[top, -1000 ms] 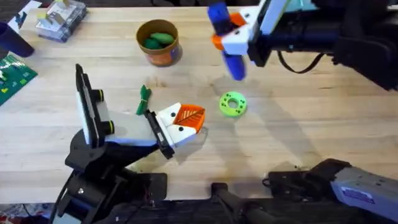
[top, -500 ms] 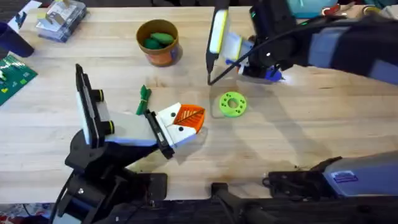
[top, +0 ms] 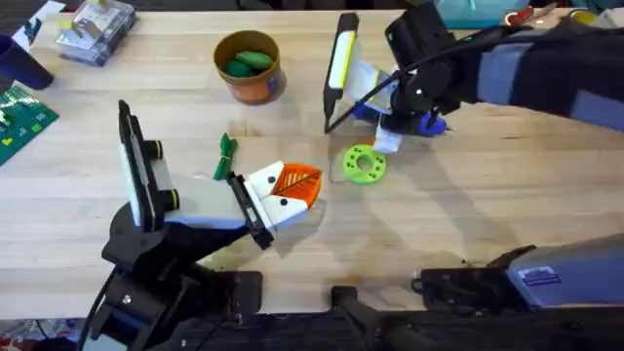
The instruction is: Pick up the gripper from the table and insert it into the empty holder that is missing its gripper. Then pick up a screw, insert it into the mounting hole, and use the screwdriver to tighten it. Finally, clean up the table by picking up the vegetable and placing it into the bucket.
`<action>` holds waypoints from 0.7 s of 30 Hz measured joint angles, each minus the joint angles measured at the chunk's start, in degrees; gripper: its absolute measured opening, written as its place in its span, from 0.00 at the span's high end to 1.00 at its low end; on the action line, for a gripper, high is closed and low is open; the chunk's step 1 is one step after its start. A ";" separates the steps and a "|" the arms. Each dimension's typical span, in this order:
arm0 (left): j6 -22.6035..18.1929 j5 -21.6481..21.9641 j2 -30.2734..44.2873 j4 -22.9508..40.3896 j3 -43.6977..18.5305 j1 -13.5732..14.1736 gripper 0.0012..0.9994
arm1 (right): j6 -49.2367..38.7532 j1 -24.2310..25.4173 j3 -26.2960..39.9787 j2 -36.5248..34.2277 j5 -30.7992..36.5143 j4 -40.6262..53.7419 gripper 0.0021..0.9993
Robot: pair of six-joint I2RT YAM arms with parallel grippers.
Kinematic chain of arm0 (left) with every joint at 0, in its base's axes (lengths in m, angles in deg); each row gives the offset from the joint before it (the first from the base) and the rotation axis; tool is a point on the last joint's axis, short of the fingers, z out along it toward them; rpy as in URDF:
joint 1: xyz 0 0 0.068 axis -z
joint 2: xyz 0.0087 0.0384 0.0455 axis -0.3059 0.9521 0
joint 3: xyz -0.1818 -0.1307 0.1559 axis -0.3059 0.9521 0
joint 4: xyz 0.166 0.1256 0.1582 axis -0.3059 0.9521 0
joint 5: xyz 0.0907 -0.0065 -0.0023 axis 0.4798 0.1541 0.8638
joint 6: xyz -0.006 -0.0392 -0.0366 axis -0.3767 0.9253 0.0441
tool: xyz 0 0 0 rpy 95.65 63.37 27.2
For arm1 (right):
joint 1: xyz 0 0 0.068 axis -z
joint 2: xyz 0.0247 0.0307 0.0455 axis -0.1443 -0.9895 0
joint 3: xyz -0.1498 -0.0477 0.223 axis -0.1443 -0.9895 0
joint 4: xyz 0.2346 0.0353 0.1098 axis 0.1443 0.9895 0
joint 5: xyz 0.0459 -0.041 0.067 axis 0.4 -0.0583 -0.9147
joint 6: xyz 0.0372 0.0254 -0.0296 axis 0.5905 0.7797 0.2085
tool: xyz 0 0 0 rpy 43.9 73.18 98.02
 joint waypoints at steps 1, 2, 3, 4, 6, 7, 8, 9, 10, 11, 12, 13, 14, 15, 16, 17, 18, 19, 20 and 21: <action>0.00 0.01 0.00 0.00 0.00 0.00 0.98 | 1.45 -0.01 0.02 0.95 -0.27 0.53 0.00; 0.00 0.00 0.00 0.00 0.00 0.00 0.98 | 2.85 -0.02 0.10 2.03 -0.53 1.09 0.00; 0.00 0.01 0.00 0.00 0.00 0.00 0.98 | 4.26 -0.02 0.25 3.07 -1.03 1.96 0.00; 0.00 0.02 0.00 0.00 0.00 0.00 0.98 | 5.64 -0.02 0.41 4.65 -1.63 2.99 0.00; 0.00 0.01 0.00 0.00 0.00 0.00 0.98 | 8.53 -0.02 0.89 8.32 -3.13 4.64 0.00; 0.00 0.02 0.01 0.00 0.00 0.00 0.98 | 10.01 -0.02 1.25 10.16 -3.92 5.28 0.00; 0.00 0.02 0.02 0.00 0.00 0.00 0.98 | 11.54 -0.02 1.63 12.03 -4.68 5.63 0.00; 0.00 0.00 0.01 0.00 0.00 0.00 0.98 | 13.30 -0.02 2.07 14.06 -5.34 5.91 0.00; 0.00 0.01 0.01 0.00 0.00 0.00 0.98 | 15.23 -0.02 2.46 16.13 -5.90 6.12 0.00; 0.00 0.02 0.01 0.00 0.00 0.00 0.98 | 17.17 -0.02 2.80 18.18 -6.39 6.39 0.00; 0.00 0.00 0.00 0.00 0.00 0.00 0.98 | 19.21 -0.02 3.12 20.24 -6.75 6.91 0.00; 0.00 0.01 0.00 0.00 0.00 0.00 0.98 | 21.35 -0.02 3.36 22.34 -7.07 7.75 0.00; 0.00 0.02 0.00 0.00 0.00 0.00 0.98 | 23.43 -0.02 3.53 24.32 -7.37 8.76 0.00; 0.00 0.00 0.01 0.00 0.00 0.00 0.98 | 25.58 -0.02 3.64 26.16 -7.52 9.90 0.00; 0.00 0.01 0.01 0.00 0.00 0.00 0.98 | 27.79 -0.02 3.69 27.86 -7.65 11.16 0.00; 0.00 0.02 0.00 0.00 0.00 0.00 0.98 | 30.12 -0.02 3.70 29.41 -7.85 12.28 0.00; 0.00 0.00 0.00 0.00 0.00 0.00 0.98 | 32.50 -0.02 3.71 30.78 -7.99 13.11 0.00; 0.00 0.01 0.00 0.00 0.00 0.00 0.98 | 34.81 -0.02 3.72 31.97 -8.12 13.87 0.00; 0.00 0.02 0.00 0.00 0.00 0.00 0.98 | 36.97 -0.02 3.72 33.01 -8.28 14.51 0.00; 0.00 0.02 0.00 0.00 0.00 0.00 0.98 | 38.73 -0.02 3.72 33.78 -8.39 14.95 0.00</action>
